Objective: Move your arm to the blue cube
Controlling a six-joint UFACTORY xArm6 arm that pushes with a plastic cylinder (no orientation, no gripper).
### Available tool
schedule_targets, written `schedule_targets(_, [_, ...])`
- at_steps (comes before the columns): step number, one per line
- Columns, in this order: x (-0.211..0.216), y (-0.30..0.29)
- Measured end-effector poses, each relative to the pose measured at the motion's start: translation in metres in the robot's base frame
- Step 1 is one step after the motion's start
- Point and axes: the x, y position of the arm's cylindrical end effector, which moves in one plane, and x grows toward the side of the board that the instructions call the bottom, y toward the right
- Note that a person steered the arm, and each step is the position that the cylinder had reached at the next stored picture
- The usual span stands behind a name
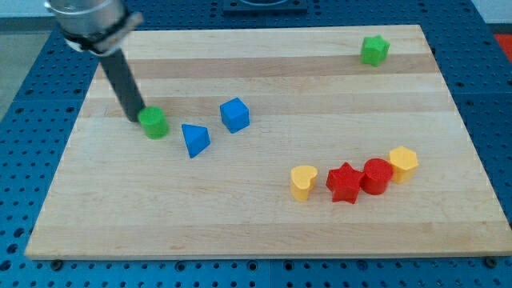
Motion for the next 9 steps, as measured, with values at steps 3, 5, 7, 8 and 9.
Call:
schedule_targets(3, [-0.009, 0.076])
schedule_targets(5, [0.029, 0.036])
schedule_targets(7, [-0.118, 0.071])
schedule_targets(8, [-0.133, 0.124])
schedule_targets(9, [-0.113, 0.126])
